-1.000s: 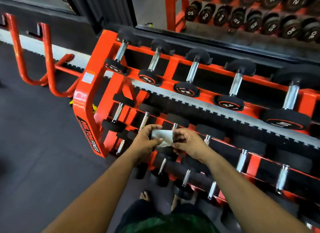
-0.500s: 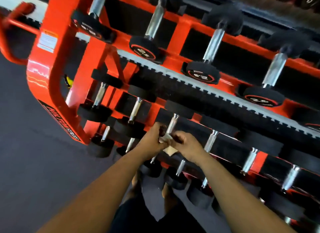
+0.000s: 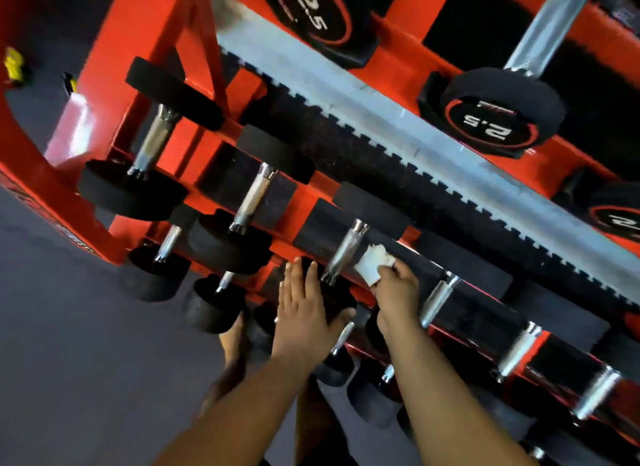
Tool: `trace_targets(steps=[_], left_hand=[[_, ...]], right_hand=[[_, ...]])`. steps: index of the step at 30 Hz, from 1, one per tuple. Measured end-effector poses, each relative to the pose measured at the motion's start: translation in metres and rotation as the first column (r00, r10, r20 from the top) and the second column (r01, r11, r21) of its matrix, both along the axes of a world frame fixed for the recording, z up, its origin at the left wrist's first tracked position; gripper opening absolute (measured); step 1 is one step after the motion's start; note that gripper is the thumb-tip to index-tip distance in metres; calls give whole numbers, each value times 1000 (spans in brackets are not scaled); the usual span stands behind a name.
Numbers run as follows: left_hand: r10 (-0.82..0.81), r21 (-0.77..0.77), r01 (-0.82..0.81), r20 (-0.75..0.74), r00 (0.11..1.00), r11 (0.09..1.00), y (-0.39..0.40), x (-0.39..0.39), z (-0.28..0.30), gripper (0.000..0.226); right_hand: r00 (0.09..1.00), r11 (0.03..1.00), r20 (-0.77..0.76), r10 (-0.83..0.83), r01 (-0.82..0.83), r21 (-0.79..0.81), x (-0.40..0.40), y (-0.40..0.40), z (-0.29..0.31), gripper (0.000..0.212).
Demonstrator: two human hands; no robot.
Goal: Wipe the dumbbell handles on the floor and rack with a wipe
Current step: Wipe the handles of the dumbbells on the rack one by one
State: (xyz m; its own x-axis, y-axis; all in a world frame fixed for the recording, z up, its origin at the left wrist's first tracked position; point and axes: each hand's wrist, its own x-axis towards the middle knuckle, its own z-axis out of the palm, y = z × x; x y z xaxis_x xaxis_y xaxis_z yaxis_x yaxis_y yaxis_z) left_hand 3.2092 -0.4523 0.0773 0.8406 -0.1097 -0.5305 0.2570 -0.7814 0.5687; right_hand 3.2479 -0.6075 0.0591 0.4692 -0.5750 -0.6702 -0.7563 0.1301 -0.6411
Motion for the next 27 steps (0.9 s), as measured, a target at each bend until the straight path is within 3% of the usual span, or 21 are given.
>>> trace_targets(steps=[5, 9, 20, 27], left_hand=[[35, 28, -35, 5, 999, 999, -7, -9, -17, 119], [116, 5, -116, -16, 993, 993, -7, -7, -20, 131], [79, 38, -77, -65, 995, 996, -6, -1, -16, 134], [47, 44, -44, -62, 997, 998, -3, 0, -18, 131]], right_hand=[[991, 967, 59, -122, 105, 232, 27, 16, -4, 20], [983, 903, 156, -100, 24, 429, 35, 21, -1, 20], [981, 868, 192, 2, -97, 487, 41, 3, -2, 18], [995, 852, 89, -53, -2, 524, 64, 26, -9, 17]])
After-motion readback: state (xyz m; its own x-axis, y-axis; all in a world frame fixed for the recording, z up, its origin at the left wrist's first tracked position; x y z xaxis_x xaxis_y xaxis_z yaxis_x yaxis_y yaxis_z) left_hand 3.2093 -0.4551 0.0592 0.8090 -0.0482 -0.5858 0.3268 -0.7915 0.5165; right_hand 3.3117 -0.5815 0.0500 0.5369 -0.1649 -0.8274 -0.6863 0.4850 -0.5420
